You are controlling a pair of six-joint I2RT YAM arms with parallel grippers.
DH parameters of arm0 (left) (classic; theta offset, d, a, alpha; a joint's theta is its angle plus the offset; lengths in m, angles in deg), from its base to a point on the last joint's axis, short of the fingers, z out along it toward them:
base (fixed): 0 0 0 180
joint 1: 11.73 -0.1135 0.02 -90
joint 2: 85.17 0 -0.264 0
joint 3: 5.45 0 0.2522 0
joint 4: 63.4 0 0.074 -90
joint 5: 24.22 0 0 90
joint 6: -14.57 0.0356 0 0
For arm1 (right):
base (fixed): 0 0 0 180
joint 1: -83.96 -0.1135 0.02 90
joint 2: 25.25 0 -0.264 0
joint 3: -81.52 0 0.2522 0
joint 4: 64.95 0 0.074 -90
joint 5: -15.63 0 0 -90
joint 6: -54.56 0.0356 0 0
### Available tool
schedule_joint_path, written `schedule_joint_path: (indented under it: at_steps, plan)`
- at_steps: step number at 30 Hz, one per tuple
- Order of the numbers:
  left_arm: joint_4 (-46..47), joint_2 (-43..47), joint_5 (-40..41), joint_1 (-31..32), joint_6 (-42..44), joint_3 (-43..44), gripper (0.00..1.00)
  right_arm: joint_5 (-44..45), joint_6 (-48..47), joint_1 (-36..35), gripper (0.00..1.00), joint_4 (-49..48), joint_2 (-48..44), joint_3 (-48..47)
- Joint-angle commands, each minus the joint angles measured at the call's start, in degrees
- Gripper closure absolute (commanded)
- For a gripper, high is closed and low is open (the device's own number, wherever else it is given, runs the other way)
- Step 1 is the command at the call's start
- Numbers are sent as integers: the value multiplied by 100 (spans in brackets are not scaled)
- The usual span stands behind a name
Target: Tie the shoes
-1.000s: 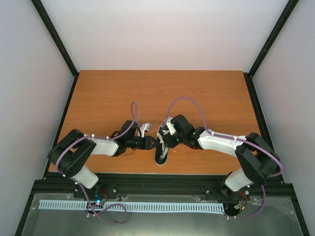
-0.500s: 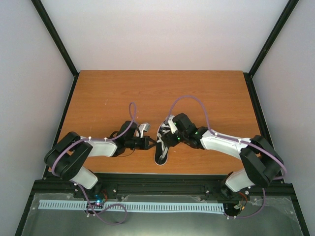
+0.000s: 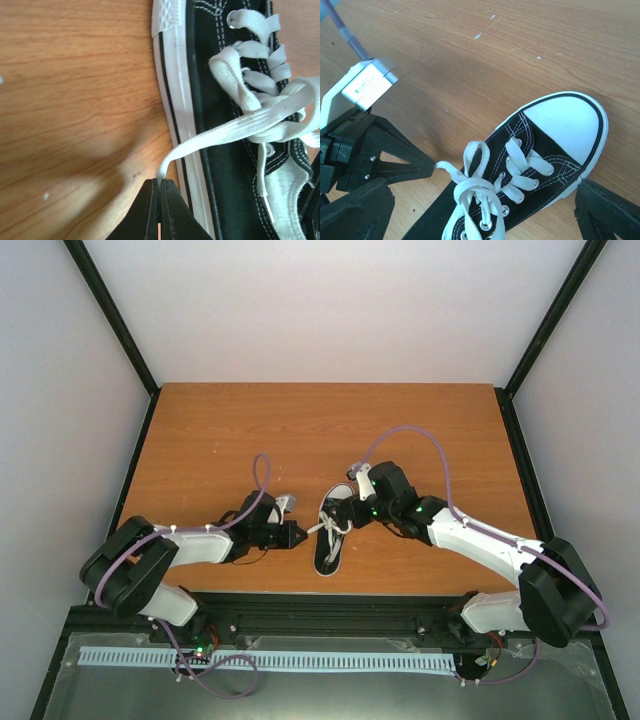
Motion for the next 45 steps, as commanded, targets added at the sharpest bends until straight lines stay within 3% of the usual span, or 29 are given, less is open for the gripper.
schedule_joint_path:
  at_steps: [1, 13, 18, 22, 24, 29, 35, 40, 45]
  plan:
    - [-402, 276, 320, -8, -109, -111, 99, 54, 486, 52, 0, 139, -234, 143]
    - [-1290, 733, 670, -12, -260, -182, 98, -334, 1442, 48, 8, -246, -513, 923]
    - [-1522, 906, 597, -9, -255, -96, 81, -484, 1700, 48, 24, -648, -468, 1144]
    - [-1761, 1186, 604, -14, -230, 169, 58, -511, 1772, 48, 33, -859, -404, 1160]
    - [-1792, 1255, 589, -9, -233, 377, 53, -502, 1756, 48, 36, -889, -340, 1139]
    - [-1466, 908, 590, -15, -289, 908, 51, -537, 1774, 44, 43, -1035, -140, 1139]
    - [-508, 72, 141, -10, -632, 1163, 55, -544, 1809, 48, 49, -1188, 64, 1110]
    - [-328, -493, -19, -15, -701, 1388, 58, -589, 1841, 48, 51, -1281, 183, 1094]
    - [14, -917, -270, -15, -826, 1449, 66, -572, 1841, 45, 57, -1289, 210, 1087]
